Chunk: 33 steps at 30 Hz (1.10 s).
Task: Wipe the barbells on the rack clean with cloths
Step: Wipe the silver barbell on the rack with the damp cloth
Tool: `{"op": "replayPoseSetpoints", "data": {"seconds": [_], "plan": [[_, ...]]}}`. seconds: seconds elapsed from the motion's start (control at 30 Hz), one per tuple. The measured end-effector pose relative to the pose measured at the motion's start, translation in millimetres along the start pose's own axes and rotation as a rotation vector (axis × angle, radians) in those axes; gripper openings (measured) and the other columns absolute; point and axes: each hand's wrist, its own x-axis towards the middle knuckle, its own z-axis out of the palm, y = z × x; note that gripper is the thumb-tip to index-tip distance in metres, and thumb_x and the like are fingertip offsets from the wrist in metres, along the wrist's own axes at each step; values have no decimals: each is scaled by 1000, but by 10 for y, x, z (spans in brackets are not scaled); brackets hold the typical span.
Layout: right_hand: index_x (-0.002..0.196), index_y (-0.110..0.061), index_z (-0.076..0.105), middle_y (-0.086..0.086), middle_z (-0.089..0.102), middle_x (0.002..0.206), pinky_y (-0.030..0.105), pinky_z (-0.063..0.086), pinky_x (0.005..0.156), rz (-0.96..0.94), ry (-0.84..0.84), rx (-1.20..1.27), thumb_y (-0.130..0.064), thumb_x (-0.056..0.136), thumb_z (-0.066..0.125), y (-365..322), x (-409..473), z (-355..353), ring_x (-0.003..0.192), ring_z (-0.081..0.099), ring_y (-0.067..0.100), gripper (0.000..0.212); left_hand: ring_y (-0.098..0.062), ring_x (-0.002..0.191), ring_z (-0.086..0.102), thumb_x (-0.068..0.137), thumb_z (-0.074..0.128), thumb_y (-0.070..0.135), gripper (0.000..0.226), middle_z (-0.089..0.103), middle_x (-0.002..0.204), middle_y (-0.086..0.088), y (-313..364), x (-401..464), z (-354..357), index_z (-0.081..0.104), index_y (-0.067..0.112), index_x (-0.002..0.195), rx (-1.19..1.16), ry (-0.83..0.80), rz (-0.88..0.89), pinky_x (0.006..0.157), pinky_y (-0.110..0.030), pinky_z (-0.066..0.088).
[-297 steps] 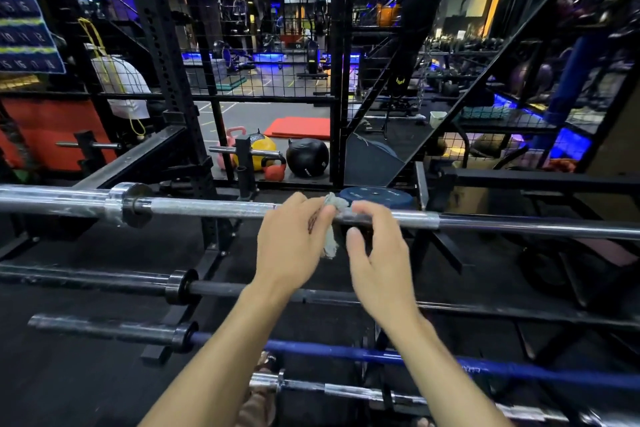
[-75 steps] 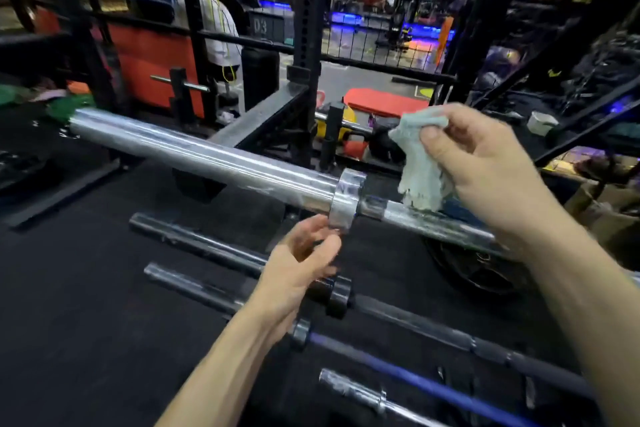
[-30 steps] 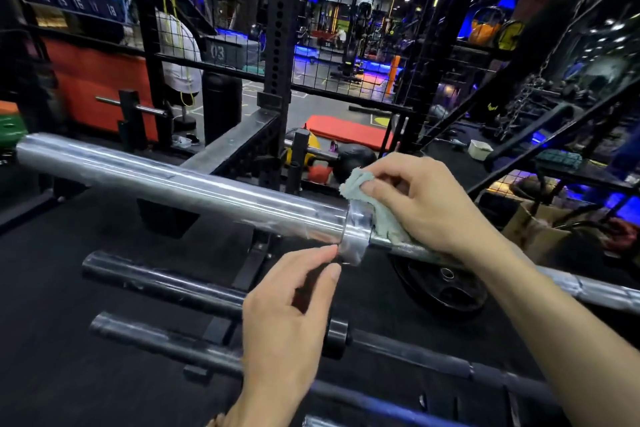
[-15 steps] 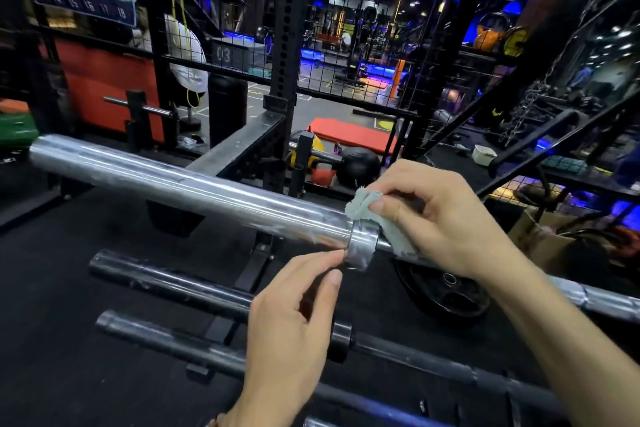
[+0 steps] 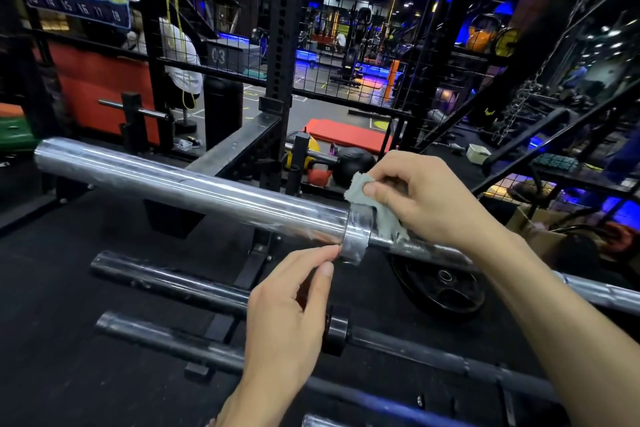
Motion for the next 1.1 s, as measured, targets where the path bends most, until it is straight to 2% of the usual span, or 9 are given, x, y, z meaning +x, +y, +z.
{"op": "replayPoseSetpoints", "data": {"seconds": [0.1,0.2,0.3,0.4,0.5,0.7,0.83,0.93,1.1], "plan": [[99,-16,69,-11,59,85,13,36,67,77,39,-17,-22,98,66,70,60,-29,74,51,1,7,-4,98,68,102,59,20,28,69,115,26,18,3,2,72,40,117,1,-11,-20,82,-37,59],[105,-17,71,-9,64,93,16,39,73,74,18,-20,-21,97,67,49,76,26,83,55,3,9,-3,96,68,102,59,22,28,70,112,27,36,-10,-6,72,42,116,8,-12,-45,84,-36,59],[106,-21,75,-17,66,96,16,42,78,70,-29,25,-17,96,69,1,25,105,86,58,-4,13,-2,91,67,102,59,22,28,70,110,27,46,-11,-22,71,44,116,22,-18,-58,85,-33,58],[102,-20,76,-14,68,97,24,48,82,-41,24,-5,-13,93,72,-101,-81,15,89,62,4,12,-2,93,68,102,59,19,31,70,108,27,53,-15,-24,72,43,117,24,-35,-77,84,-27,55],[100,-17,77,-12,68,98,20,45,81,-159,-16,-59,-13,93,71,-269,-161,-72,88,60,6,10,-1,86,67,102,60,18,30,70,98,26,66,-14,-35,72,42,115,37,-37,-59,79,-20,51],[98,-12,75,-13,63,87,28,43,76,10,8,-28,-15,97,67,-167,71,79,82,57,9,9,-3,90,67,101,61,16,31,71,102,22,42,-3,-26,72,41,114,23,-27,-74,84,-34,58],[100,-18,77,-15,65,91,18,45,77,-79,-35,-31,-18,96,69,-263,-83,-14,85,61,5,9,-3,85,66,101,60,18,31,70,100,23,62,-25,-26,70,43,116,28,-47,-86,82,-27,56],[99,-18,76,-12,65,91,22,45,76,-103,-8,-64,-19,96,68,-280,-137,23,84,60,7,8,-8,75,67,101,60,15,32,70,93,22,98,-28,-19,71,44,112,14,-32,-95,71,-24,54],[95,-17,74,-14,59,83,27,39,73,5,80,-22,-18,96,67,-166,-51,125,79,55,6,7,-7,87,69,102,59,15,31,71,105,22,118,-23,-1,71,40,115,20,-37,-96,77,-35,60]]}}
